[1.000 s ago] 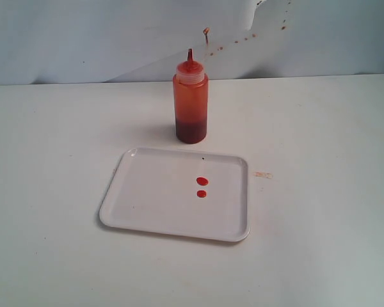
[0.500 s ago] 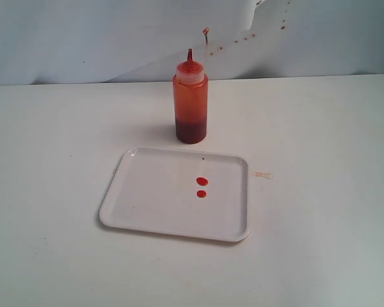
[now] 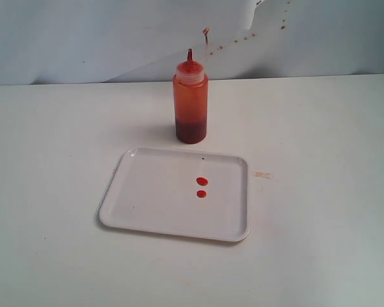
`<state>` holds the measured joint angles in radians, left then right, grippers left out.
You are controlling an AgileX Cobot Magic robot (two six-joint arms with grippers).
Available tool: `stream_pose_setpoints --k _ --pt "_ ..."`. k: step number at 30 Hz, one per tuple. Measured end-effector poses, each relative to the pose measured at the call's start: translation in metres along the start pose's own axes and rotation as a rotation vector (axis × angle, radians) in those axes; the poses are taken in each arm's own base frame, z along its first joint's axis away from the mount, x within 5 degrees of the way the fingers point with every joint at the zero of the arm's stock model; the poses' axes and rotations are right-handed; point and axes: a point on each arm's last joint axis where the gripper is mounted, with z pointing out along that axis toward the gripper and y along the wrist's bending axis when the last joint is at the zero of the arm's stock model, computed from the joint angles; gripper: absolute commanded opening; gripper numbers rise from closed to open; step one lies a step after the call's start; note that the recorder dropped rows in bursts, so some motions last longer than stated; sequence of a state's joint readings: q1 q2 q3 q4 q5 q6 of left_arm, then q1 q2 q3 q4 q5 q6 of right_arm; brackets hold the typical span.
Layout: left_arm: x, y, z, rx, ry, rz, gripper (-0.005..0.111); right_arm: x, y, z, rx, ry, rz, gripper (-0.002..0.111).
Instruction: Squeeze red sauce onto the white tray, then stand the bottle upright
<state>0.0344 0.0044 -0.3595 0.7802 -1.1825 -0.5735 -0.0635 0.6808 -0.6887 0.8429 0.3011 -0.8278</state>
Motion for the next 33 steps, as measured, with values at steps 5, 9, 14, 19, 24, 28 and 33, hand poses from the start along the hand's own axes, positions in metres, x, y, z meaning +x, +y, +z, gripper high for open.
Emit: stream_pose_setpoints --k 5,9,14,19,24,28,33 --pt "0.0 0.0 0.0 0.0 0.0 0.0 0.0 0.0 0.0 0.0 0.0 0.0 0.0 0.0" --pt "0.006 0.004 0.0 -0.042 0.064 0.0 0.0 0.0 0.0 0.0 0.0 0.0 0.0 0.0" --pt "0.024 0.023 -0.007 -0.268 0.269 -0.05 0.0 0.0 0.0 0.0 0.0 0.0 0.0 0.0" --pt "0.035 0.045 -0.021 -0.597 0.326 -0.27 0.0 0.0 0.0 0.0 0.0 0.0 0.0 0.0" --pt "0.048 0.046 -0.036 -0.724 0.339 -0.401 0.0 0.0 0.0 0.0 0.0 0.0 0.0 0.0" --pt "0.067 0.039 -0.051 -0.767 0.48 -0.438 0.0 0.0 0.0 0.0 0.0 0.0 0.0 0.0" --pt "0.094 0.024 -0.078 -0.831 0.687 -0.497 0.0 0.0 0.0 0.0 0.0 0.0 0.0 0.0"
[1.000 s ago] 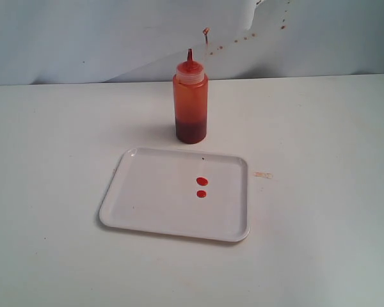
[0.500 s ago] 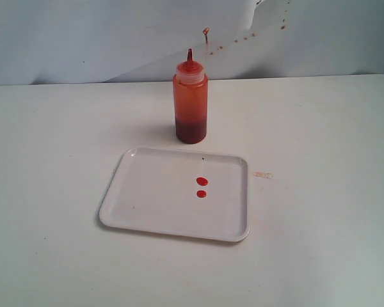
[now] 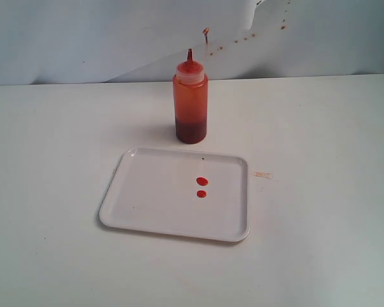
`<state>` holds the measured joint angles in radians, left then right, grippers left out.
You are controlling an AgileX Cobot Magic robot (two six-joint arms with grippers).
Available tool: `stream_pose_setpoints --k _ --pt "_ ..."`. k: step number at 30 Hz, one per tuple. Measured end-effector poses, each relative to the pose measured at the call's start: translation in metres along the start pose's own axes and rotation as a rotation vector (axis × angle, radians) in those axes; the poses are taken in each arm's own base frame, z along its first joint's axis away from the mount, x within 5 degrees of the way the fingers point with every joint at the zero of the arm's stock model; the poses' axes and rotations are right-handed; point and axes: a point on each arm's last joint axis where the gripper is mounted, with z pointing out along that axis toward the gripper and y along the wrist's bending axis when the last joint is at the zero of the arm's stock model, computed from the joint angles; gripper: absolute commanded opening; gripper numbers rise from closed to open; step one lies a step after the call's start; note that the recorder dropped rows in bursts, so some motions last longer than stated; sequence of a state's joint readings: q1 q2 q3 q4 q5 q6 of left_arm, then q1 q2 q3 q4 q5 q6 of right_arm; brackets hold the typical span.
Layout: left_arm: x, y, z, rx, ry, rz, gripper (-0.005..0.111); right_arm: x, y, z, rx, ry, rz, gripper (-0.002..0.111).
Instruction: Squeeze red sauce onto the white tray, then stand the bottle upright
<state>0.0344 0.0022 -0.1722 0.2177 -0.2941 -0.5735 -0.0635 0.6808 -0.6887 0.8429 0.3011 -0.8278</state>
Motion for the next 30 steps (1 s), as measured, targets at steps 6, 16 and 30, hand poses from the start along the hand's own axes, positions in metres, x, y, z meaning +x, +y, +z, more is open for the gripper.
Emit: stream_pose_setpoints --k 6,16,30 --pt "0.041 0.016 -0.009 -0.066 0.149 -0.007 0.0 0.0 0.0 0.0 0.0 0.0 0.0 0.0" --pt "0.066 0.028 -0.017 -0.124 0.377 0.271 0.0 0.0 0.0 0.0 0.0 0.0 0.0 0.0" --pt "0.081 0.042 -0.027 -0.257 0.54 0.257 0.0 0.0 0.0 0.0 0.0 0.0 0.0 0.0"
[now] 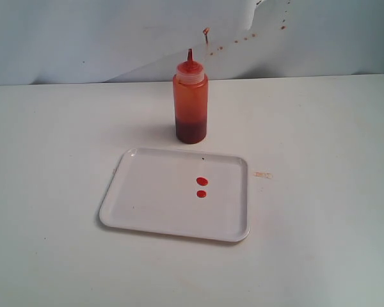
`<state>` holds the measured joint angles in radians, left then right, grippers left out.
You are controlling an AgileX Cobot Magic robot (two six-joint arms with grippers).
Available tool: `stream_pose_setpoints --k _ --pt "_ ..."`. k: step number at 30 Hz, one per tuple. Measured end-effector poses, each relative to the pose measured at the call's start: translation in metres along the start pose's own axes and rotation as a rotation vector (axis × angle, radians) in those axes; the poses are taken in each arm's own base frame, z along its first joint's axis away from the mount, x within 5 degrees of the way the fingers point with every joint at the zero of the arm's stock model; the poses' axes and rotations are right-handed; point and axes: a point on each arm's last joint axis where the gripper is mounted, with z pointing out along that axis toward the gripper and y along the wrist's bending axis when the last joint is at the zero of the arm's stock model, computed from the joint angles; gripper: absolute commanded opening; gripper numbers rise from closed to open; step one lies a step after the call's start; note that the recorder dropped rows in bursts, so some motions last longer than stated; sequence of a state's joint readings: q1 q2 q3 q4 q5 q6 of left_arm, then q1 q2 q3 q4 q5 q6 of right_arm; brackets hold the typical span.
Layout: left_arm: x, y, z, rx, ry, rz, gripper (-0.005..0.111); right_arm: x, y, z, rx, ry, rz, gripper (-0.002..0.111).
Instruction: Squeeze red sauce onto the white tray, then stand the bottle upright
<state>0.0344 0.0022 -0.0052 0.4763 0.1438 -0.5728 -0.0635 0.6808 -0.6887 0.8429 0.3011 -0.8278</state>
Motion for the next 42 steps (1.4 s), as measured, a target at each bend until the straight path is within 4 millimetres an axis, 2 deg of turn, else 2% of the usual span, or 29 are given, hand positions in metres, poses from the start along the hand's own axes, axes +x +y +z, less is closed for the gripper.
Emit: stream_pose_setpoints --k 10,15,22,30,42 --pt "0.002 0.001 0.0 -0.008 0.018 -0.023 0.0 0.0 0.0 0.0 0.001 -0.001 0.0 0.0" --pt "0.004 -0.001 0.0 0.011 0.046 -0.211 0.0 0.0 0.0 0.0 0.001 -0.001 0.0 0.0" --pt "0.014 0.0 -0.001 -0.02 0.154 -0.308 0.0 0.0 0.0 0.0 0.001 -0.001 0.0 0.0" --pt "0.015 -0.004 -0.001 0.007 0.177 -0.459 0.0 0.0 0.0 0.0 0.001 -0.001 0.0 0.0" --pt "0.015 -0.005 -0.001 0.009 0.178 -0.473 0.0 0.0 0.0 0.0 0.001 -0.001 0.0 0.0"
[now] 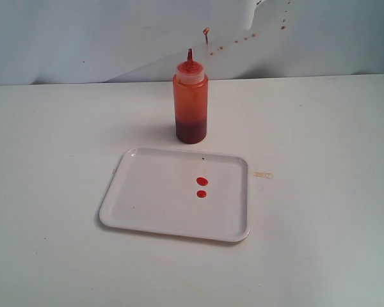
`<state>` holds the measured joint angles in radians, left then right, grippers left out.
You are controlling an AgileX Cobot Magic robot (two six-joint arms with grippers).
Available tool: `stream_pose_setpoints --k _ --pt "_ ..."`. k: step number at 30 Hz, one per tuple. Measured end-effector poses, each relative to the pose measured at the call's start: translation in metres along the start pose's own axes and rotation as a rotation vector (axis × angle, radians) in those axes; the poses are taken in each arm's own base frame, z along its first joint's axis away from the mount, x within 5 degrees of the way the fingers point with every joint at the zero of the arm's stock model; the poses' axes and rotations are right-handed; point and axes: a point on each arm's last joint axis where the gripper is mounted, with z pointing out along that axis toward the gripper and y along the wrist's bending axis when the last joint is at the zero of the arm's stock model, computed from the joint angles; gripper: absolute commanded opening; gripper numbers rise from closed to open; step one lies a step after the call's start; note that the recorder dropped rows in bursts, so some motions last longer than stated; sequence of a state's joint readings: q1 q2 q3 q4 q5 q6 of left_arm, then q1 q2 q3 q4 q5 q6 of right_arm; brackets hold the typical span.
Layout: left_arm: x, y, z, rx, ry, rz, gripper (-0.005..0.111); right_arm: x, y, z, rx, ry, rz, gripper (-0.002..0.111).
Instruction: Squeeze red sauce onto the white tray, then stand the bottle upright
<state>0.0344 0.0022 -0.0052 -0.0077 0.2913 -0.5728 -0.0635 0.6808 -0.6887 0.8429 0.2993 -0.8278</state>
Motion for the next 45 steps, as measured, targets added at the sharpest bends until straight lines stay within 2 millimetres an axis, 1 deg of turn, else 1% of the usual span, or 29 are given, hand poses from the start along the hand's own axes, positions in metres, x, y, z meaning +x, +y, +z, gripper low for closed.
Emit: stream_pose_setpoints --k 18,23,29,32,35,45 --pt "-0.0001 0.0002 0.0 -0.002 -0.001 0.012 0.0 0.0 0.0 0.0 0.0 0.0 0.0 0.0" --pt "-0.0008 0.0012 0.0 -0.014 -0.008 0.164 0.0 0.0 0.0 0.0 0.0 0.0 0.0 0.0" --pt "-0.0015 0.001 0.0 -0.015 -0.014 0.452 0.0 0.0 0.0 0.0 0.0 0.0 0.0 0.0" --pt "-0.0015 0.001 0.0 -0.016 -0.013 0.547 0.0 0.0 0.0 0.0 0.0 0.0 0.0 0.0" --pt "-0.0016 0.0011 0.0 -0.016 -0.013 0.593 0.0 0.0 0.0 0.0 0.0 0.0 0.0 0.0" --pt "-0.0025 0.0012 0.0 -0.022 -0.023 0.642 0.0 0.0 0.0 0.0 0.0 0.0 0.0 0.0"
